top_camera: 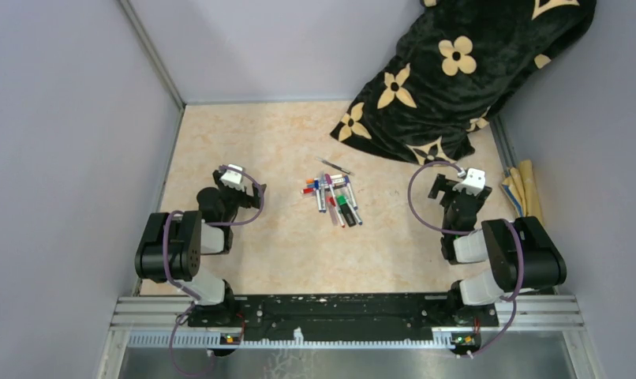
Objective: Open the pen caps
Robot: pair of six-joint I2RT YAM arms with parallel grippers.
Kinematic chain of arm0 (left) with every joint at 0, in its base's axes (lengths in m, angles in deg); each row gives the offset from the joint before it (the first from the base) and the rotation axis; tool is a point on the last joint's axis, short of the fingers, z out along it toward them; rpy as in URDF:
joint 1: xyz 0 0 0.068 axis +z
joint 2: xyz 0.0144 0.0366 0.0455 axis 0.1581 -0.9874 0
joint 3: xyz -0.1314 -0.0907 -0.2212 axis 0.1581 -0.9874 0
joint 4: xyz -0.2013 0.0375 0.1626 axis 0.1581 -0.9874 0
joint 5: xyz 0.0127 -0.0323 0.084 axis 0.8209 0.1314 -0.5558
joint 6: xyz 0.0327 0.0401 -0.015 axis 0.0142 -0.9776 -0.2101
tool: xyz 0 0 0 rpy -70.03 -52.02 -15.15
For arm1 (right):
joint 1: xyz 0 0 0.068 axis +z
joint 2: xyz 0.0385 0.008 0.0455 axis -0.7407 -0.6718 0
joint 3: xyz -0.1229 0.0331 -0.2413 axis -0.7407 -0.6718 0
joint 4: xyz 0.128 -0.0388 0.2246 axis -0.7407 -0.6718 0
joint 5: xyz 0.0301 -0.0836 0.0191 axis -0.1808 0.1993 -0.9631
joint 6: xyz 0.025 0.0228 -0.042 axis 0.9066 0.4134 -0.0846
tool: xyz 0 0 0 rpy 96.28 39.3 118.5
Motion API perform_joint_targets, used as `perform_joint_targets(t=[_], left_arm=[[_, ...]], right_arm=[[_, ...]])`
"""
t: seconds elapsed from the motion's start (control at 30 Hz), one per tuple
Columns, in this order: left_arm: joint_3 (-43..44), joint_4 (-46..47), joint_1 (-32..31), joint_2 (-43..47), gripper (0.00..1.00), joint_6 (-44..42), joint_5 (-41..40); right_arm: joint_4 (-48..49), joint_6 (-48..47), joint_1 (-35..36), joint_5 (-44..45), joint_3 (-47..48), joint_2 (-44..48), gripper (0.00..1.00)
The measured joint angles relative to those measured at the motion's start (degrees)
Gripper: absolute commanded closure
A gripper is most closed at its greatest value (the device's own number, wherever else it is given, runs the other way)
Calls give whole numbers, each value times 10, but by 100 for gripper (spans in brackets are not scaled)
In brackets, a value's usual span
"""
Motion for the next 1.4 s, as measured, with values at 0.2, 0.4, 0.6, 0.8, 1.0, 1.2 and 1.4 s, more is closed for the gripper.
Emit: perform_joint_targets(t=[0.2,0.4,0.6,0.8,1.0,1.2,1.4], left_arm=[[0,0,0,0,1,0,0],[0,0,0,0,1,0,0],[8,-25,0,8,1,13,-16],[191,-297,0,86,1,14,-28],[406,-551,2,84,1,10,-9],[582,-785,29,-3,1,11,59],[635,-916,55,-69,1,14,122]], right_arm=[[0,0,0,0,0,0,1],[0,0,0,0,0,0,1],[-21,-3,3,0,1,16,1],[-299,3,77,28,148,138,1],[-520,120,82,28,326,202,1],[-596,222,79,-3,296,271,1],[-718,218,115,-45,413,106,2]])
